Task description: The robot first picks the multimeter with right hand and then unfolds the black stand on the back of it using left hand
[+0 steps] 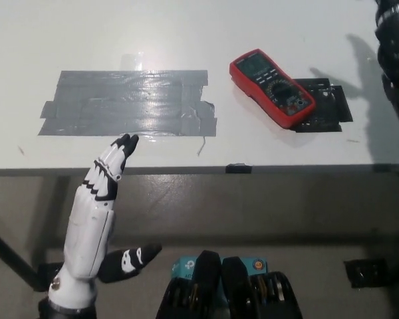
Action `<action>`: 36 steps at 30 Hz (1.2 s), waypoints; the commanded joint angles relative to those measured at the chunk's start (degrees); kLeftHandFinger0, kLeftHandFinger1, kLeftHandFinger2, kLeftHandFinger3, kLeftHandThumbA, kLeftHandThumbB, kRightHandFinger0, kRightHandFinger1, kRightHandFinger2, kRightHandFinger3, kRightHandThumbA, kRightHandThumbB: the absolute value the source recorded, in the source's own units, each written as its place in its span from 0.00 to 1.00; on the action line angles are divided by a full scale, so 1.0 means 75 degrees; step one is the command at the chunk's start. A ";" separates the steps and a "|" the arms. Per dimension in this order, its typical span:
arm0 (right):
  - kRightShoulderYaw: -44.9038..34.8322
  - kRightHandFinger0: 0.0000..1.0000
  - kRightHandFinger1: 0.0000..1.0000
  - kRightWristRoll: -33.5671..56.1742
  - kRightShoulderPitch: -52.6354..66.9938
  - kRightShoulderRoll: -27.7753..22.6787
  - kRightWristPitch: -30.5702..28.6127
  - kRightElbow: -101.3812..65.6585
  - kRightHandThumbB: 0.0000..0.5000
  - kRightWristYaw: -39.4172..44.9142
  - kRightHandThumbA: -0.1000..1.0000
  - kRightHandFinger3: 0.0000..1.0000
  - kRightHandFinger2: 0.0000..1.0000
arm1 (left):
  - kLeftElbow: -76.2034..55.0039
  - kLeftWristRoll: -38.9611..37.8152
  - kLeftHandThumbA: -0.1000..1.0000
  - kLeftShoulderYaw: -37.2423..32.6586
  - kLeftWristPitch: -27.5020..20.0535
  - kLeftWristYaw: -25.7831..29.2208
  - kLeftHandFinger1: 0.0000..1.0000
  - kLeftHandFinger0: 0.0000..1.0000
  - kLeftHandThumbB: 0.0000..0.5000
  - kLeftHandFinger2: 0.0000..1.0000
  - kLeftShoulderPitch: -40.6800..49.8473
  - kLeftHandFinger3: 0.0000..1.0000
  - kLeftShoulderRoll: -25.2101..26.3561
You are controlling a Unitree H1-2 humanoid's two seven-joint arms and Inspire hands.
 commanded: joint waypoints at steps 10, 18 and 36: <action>-0.2385 1.00 1.00 0.2130 0.4106 -0.1108 0.1987 -1.2635 0.56 -0.0151 0.72 1.00 1.00 | 0.0439 -0.3167 1.00 0.0683 0.1833 -0.1536 1.00 1.00 0.32 1.00 -0.1080 1.00 0.0030; -0.1952 1.00 1.00 0.1557 0.5960 -0.0709 0.1554 -1.2905 0.54 -0.0020 0.75 1.00 1.00 | 0.0399 -0.3230 1.00 0.0667 0.1927 -0.1640 1.00 1.00 0.30 1.00 -0.0491 1.00 0.0070; -0.1308 1.00 1.00 0.1395 0.7299 0.0284 0.0580 -1.0421 0.56 0.0367 0.60 1.00 1.00 | 0.0580 -0.3458 1.00 0.0730 0.2049 -0.1820 1.00 1.00 0.22 1.00 0.0165 1.00 0.0101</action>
